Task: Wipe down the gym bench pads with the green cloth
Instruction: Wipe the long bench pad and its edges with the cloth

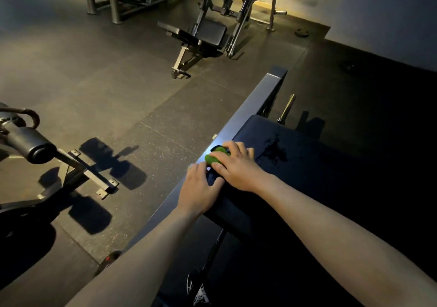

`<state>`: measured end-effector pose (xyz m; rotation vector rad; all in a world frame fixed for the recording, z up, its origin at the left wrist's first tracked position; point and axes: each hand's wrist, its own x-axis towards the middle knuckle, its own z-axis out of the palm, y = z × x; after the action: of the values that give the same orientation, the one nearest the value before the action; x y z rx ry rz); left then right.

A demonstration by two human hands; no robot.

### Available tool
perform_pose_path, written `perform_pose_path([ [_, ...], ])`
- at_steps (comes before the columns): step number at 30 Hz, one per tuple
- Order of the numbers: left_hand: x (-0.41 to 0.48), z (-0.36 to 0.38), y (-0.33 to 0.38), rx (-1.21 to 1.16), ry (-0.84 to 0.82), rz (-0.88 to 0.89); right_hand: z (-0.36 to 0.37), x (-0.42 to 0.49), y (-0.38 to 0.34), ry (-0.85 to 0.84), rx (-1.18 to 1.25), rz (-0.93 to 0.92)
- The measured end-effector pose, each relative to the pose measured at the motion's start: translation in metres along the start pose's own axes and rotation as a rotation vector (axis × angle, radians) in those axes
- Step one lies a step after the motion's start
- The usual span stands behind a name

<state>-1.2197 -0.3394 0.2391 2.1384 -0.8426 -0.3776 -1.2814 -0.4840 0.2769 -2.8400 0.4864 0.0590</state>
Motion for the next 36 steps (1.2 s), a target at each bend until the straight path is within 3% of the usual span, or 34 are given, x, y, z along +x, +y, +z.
perform_pose_path([
  [4,0.011,0.002,0.004,0.091,-0.042,-0.06,0.005,0.011,0.01,0.038,-0.112,-0.088],
  [11,0.013,0.008,0.01,0.081,0.026,-0.077,-0.026,0.056,0.083,0.109,-0.112,0.178],
  [16,0.015,0.008,0.009,0.072,-0.002,-0.097,-0.006,0.058,0.062,0.248,-0.044,0.33],
  [22,0.013,0.008,0.015,0.08,0.002,-0.097,0.012,0.026,0.019,0.093,-0.004,-0.028],
  [26,0.012,0.007,0.021,0.111,0.002,-0.185,0.004,0.022,0.02,0.059,0.015,-0.084],
  [31,0.022,0.01,0.036,0.238,0.012,-0.271,-0.008,0.035,0.04,0.173,-0.047,0.064],
  [36,0.041,0.019,0.045,0.216,0.015,-0.209,-0.021,0.055,0.081,0.174,-0.006,0.145],
])
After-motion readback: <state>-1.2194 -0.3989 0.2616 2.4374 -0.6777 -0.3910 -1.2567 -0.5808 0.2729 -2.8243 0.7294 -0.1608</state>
